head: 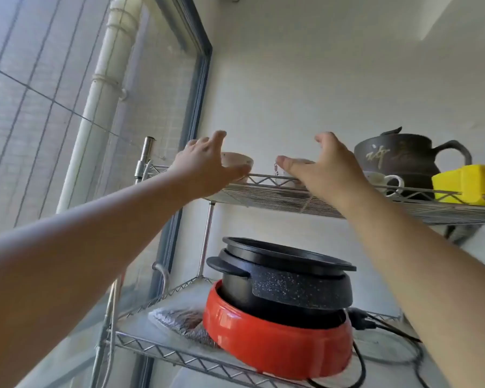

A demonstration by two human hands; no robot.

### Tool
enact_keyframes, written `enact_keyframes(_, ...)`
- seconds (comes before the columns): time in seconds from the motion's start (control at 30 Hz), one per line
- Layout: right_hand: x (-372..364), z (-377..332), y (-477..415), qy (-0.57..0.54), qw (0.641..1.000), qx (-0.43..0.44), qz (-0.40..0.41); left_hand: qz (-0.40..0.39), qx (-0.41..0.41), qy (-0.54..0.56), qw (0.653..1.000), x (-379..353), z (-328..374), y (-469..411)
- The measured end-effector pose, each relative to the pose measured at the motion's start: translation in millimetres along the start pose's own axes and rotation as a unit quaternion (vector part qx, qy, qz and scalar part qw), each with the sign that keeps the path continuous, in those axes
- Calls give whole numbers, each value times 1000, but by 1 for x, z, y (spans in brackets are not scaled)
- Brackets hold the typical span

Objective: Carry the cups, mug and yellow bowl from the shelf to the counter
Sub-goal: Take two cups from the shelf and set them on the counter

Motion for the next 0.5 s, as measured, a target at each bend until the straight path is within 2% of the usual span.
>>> enact_keyframes(0.1,-7,5,-24,70,995,-73,-13,-34,47,-40,998,-7,1,-23)
enact_keyframes(0.2,-18,7,-38,109,986,-115,-56,-93,117,-32,988,-16,2,-37)
enact_keyframes(0.37,-32,11,-50,151,970,-142,-130,-114,179,8,977,-28,-4,-51)
enact_keyframes(0.5,-35,14,-54,161,960,-177,-145,-116,202,53,971,-39,-11,-57)
Point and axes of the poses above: each hand's wrist, its own y-axis away from the middle knuckle, its own x-axis out of the back of the hand, z = x × y, the point moved 5 cm from there along -y, towards the middle knuckle, and after that the axes turned 2 degrees about -z, right-handed, at the moved point
